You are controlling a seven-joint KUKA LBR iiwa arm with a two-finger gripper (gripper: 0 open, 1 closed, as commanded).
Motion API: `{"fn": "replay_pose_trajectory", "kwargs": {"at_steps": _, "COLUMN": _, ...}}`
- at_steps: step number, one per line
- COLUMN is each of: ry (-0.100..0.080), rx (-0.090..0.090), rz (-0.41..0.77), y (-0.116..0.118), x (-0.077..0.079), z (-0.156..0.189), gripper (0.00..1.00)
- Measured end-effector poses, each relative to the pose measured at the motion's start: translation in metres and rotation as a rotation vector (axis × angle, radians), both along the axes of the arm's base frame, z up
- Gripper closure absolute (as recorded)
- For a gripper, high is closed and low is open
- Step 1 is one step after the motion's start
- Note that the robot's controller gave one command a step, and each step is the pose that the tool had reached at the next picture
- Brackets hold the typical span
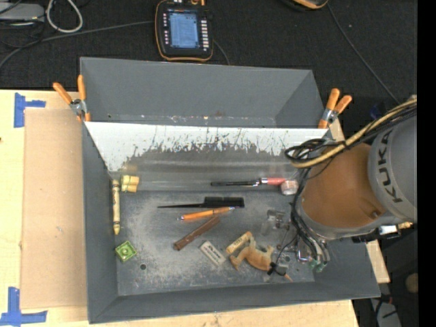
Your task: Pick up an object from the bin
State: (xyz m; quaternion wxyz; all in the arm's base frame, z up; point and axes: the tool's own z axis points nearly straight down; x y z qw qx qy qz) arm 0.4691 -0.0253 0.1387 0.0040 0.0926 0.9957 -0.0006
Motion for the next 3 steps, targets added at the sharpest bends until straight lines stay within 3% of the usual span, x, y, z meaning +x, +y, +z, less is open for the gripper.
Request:
{"fn": "replay_pose_trajectory", "kwargs": {"at_steps": 1, "ry": 0.015, "rx": 0.004, "rz": -0.073, "y": 0.007, "x": 0.006, "z": -0.040, "gripper": 0.00}}
{"fn": "replay_pose_trajectory", "kwargs": {"at_steps": 2, "ry": -0.008, "rx": 0.000, "rz": -0.001, "y": 0.020, "x": 0.006, "z": -0.068, "gripper": 0.00}}
{"fn": "replay_pose_trajectory", "kwargs": {"at_steps": 3, "ry": 0.000, "rx": 0.002, "rz": -0.063, "y": 0.023, "x": 0.003, "z": -0.068, "gripper": 1.00}}
